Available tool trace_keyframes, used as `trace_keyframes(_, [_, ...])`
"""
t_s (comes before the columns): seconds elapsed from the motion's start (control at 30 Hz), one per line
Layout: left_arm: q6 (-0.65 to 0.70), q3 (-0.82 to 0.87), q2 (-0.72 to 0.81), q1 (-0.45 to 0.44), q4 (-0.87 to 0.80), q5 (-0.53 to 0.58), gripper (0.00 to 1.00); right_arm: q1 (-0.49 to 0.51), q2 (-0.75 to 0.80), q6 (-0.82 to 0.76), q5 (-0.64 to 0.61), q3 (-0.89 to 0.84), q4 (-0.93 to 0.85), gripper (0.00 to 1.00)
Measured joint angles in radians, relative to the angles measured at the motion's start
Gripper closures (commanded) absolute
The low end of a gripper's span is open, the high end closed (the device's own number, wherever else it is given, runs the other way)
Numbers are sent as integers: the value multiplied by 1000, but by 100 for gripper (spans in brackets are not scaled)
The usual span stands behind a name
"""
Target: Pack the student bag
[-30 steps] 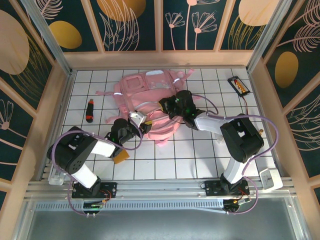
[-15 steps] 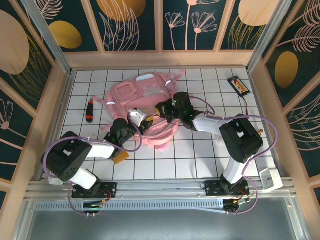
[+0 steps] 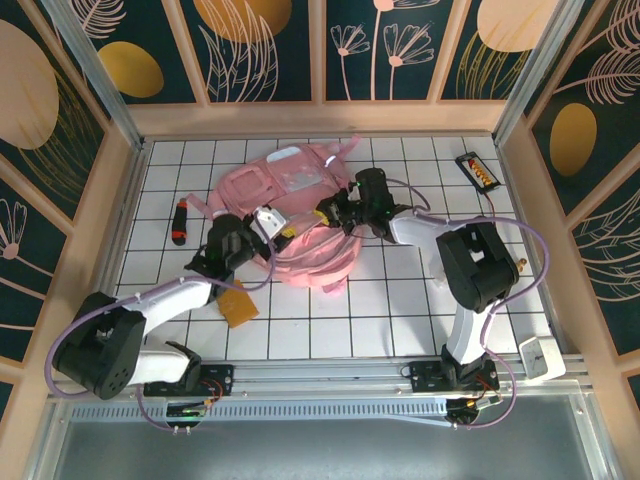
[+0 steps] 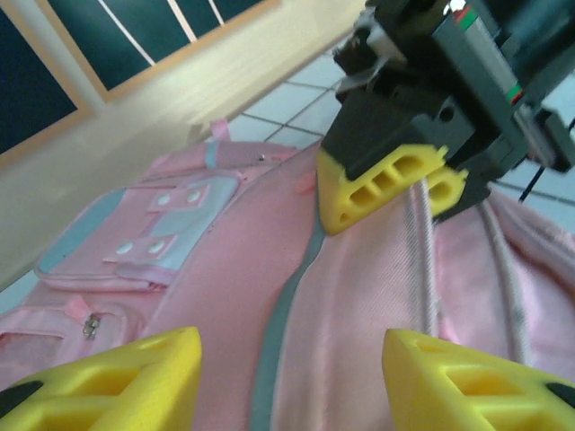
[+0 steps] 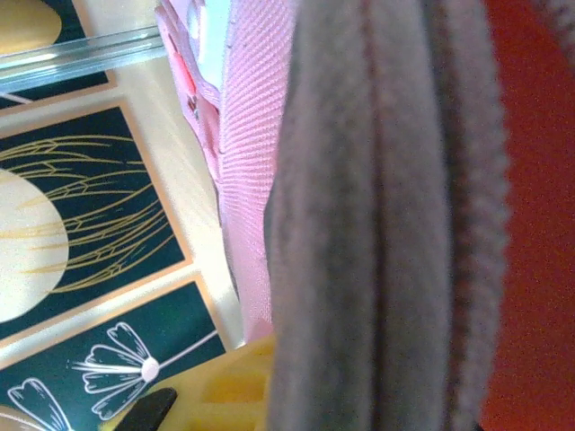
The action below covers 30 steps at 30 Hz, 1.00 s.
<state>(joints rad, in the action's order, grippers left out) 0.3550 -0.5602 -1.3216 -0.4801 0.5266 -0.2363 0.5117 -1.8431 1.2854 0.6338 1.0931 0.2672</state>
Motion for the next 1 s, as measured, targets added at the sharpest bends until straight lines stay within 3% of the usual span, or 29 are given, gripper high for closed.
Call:
trace_keyframes(0.13, [50,-157,-63,42,-187,-95,34,-62,-44,-58,101,19,34,68])
trace_keyframes(0.37, [94,-452,-268,42,-443,-209,29,-64,-58,17,181,-36,254,57])
trace_keyframes(0.43, [92,-473,-294,42,-478,-257,2,-57,-58,58,184,-64,320,51])
trace_keyframes(0.6, [56,-460,-306,26,-488,-321,1,-54,-58,117,171,-95,378,46])
trace_keyframes(0.77, [-75,-446,-306,-50,-429,-274,1,-68,0,60,83,-87,175,38])
trace_keyframes(1.0, [-199,-537,-338,-89,-463,-158,1,-125,119,-104,-222,-18,-289,31])
